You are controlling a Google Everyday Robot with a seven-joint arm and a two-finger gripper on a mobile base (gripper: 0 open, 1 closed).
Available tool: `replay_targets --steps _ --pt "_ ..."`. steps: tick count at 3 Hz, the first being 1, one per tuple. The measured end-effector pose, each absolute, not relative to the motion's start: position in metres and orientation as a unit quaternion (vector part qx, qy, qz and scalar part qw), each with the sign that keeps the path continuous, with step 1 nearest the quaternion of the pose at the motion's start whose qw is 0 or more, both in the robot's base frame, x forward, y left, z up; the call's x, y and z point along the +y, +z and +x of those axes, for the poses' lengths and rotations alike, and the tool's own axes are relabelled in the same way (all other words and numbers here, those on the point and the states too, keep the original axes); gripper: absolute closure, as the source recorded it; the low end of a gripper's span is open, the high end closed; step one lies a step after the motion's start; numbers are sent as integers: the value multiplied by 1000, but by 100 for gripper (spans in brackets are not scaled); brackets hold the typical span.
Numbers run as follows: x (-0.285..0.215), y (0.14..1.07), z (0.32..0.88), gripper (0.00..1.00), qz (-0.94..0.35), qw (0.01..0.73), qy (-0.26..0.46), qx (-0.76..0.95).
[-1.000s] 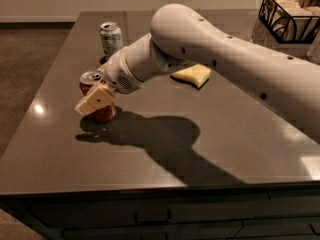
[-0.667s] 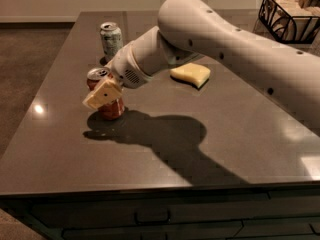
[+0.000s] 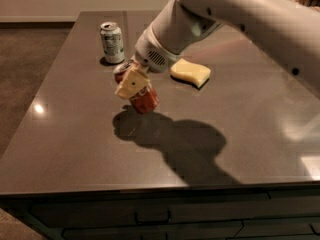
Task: Knock coke can over
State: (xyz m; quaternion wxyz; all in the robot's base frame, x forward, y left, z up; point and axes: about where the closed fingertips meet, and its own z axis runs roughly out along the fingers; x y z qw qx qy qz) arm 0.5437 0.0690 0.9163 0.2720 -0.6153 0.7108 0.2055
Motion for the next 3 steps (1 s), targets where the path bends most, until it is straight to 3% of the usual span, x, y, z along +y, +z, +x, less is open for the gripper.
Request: replay_targets --steps 3 --pt "-18 913 533 100 -639 122 19 759"
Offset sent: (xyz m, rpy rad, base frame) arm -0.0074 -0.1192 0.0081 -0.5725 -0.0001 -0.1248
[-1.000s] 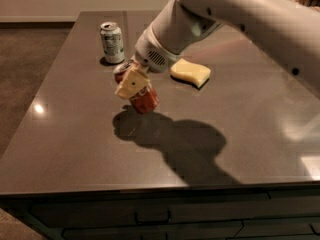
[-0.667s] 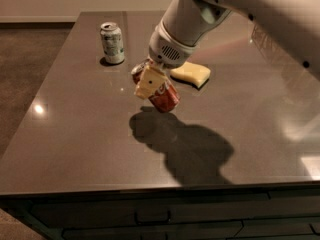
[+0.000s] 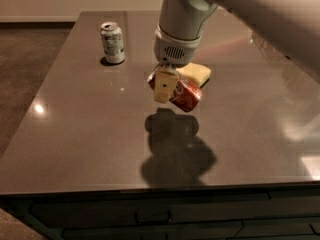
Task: Knock coke can over
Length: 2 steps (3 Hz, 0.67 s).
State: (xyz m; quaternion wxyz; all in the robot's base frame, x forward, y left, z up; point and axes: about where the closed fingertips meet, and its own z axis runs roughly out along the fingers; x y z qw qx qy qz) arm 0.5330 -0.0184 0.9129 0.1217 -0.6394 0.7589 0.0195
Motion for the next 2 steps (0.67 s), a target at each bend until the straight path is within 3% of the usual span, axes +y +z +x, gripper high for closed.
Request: replay_targets --steps 2 --pt "-16 895 524 100 -672 63 -38 737"
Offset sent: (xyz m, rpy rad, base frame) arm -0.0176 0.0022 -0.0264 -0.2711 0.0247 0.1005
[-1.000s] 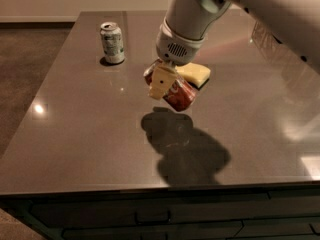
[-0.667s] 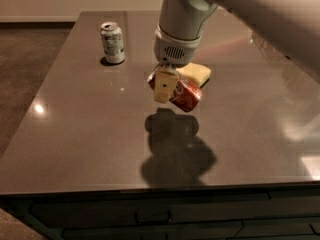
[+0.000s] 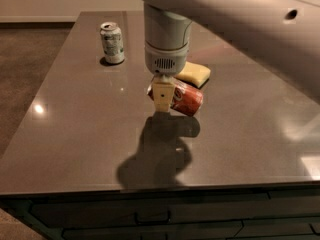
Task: Knock coke can over
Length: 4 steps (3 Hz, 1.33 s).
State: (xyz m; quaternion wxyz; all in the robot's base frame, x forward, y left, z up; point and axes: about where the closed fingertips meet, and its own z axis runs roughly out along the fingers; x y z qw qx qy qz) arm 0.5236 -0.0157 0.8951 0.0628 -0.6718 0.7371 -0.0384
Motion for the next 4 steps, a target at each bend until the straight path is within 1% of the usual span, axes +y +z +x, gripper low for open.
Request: replay_targets --steps 2,3,4 --pt "-5 882 518 100 -694 37 -57 717" --pt "1 873 519 85 -701 28 -56 711" --pt "6 865 521 61 -707 19 -54 705"
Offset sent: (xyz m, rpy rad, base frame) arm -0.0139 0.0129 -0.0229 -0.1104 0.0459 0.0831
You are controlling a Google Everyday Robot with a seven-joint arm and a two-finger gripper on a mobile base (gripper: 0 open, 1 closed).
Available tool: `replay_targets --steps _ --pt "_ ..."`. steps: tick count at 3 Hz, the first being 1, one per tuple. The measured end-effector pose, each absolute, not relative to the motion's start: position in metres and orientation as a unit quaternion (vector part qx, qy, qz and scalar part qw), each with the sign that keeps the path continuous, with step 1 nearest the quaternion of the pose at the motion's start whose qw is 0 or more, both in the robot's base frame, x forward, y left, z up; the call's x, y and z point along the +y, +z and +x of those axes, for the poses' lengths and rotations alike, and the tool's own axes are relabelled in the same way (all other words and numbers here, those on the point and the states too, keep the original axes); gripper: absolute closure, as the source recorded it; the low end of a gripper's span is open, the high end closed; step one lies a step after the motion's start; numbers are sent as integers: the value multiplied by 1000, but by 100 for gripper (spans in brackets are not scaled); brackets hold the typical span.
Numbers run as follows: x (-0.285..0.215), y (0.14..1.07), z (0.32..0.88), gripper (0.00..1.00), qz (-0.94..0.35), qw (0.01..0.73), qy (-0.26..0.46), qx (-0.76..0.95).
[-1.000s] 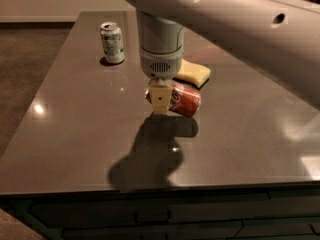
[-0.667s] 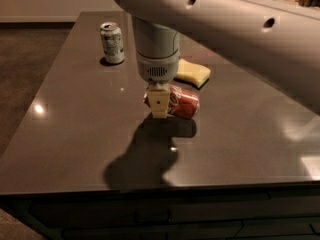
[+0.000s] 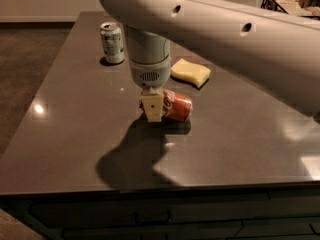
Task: Knock coke can over
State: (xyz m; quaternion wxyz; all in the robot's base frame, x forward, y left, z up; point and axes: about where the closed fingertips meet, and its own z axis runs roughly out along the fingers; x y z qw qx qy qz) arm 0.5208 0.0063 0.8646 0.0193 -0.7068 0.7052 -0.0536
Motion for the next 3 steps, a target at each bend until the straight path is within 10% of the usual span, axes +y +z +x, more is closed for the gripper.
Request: replay_targets --steps 3 --pt "12 860 525 0 -710 28 -53 702"
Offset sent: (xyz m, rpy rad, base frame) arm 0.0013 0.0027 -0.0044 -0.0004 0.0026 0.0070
